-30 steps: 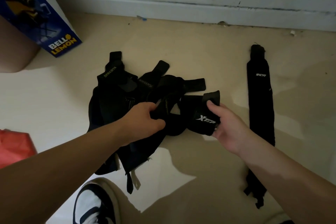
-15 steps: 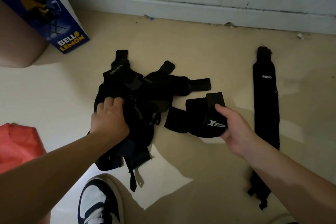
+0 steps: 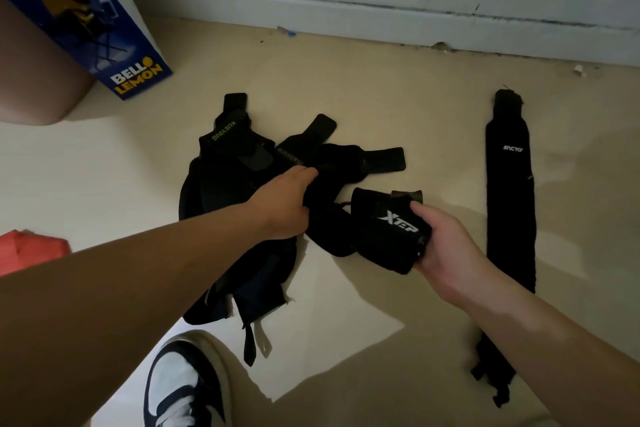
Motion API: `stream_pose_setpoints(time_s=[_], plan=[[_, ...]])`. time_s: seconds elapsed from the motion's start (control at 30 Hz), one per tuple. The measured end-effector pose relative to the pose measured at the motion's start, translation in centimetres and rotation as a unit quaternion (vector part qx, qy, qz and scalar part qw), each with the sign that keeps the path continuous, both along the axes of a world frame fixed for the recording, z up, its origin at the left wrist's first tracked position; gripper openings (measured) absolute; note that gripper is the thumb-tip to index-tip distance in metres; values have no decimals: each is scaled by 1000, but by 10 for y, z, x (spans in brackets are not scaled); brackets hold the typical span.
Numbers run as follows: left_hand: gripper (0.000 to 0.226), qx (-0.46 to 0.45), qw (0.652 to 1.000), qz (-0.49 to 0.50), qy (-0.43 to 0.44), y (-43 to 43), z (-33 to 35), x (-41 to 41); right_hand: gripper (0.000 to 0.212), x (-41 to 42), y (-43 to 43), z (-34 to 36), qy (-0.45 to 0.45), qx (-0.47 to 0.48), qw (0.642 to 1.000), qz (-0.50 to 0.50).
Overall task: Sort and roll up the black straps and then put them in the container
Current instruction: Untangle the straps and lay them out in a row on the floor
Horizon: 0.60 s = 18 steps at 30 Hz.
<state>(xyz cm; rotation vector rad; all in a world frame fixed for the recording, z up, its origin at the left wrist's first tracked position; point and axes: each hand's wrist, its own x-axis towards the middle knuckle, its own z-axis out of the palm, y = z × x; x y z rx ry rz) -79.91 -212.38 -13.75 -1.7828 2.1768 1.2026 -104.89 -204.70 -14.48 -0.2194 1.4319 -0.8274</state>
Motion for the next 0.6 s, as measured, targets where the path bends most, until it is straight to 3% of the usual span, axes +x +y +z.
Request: stream_pose_setpoints(time_s=[0.07, 0.17, 0.27, 0.4, 0.53, 0.6], plan=[[55, 14, 992, 107, 64, 2, 3, 0, 33, 3, -3, 0, 12, -2, 1000, 4], [76, 41, 948, 275, 157, 0, 11, 4, 34, 7, -6, 3, 24, -1, 999, 22], [89, 109, 873, 407, 247, -2, 20, 19, 32, 14, -8, 7, 35, -5, 998, 51], [83, 252, 777, 455, 353, 4, 25, 46, 24, 28, -9, 18, 78, -21, 989, 126], [68, 255, 789, 427, 360, 15, 20, 74, 19, 42, -19, 32, 159, -5, 962, 223], [56, 237, 811, 432, 317, 23, 20, 82, 19, 49, -25, 42, 202, 10, 926, 320]])
